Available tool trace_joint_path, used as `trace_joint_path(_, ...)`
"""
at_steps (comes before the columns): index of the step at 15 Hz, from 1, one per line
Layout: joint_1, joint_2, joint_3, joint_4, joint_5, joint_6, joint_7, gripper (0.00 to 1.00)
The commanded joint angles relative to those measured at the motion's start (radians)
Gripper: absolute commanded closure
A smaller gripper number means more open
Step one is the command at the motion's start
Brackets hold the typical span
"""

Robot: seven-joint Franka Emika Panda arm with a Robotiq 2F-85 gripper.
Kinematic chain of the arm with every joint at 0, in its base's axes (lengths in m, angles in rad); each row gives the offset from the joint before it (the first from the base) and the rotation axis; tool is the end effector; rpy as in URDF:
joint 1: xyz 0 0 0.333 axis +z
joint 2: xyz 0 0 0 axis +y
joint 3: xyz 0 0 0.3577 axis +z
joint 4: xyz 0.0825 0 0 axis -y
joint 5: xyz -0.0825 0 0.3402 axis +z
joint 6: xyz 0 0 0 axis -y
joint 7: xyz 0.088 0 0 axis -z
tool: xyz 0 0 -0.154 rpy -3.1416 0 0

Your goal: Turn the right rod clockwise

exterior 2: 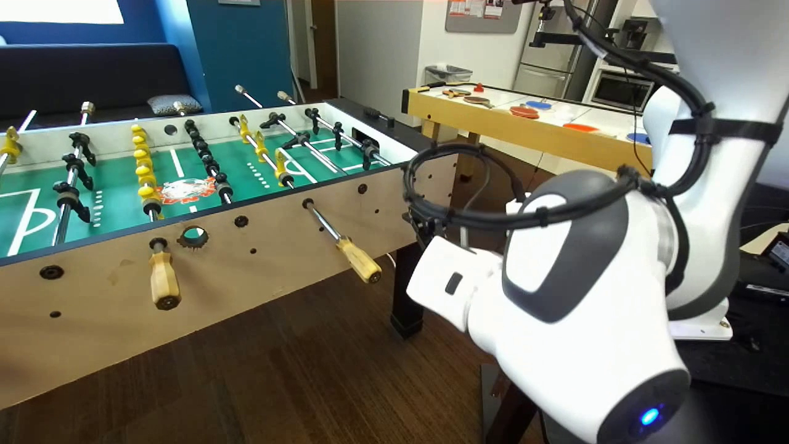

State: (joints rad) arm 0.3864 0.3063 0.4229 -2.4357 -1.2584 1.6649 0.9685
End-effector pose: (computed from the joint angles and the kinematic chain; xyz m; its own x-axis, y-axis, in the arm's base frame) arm 0.3694 0.1909 0.2500 0.8027 0.5592 -0.2073 0.3516 -0.1629 0.9219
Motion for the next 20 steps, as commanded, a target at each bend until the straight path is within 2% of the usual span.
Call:
trace_joint_path(1, 0.045, 0.149, -0.025, 0.09, -0.016, -0.074, -0.066, 0.0)
trace_joint_path(7, 0.091, 0.296, -0.053, 0.192, -0.002, -0.242, -0.31, 0.0)
trace_joint_path(13, 0.125, 0.389, -0.062, 0.28, -0.058, -0.396, -0.595, 0.0)
trace_joint_path(20, 0.118, 0.473, -0.063, 0.328, -0.163, -0.446, -0.915, 0.0)
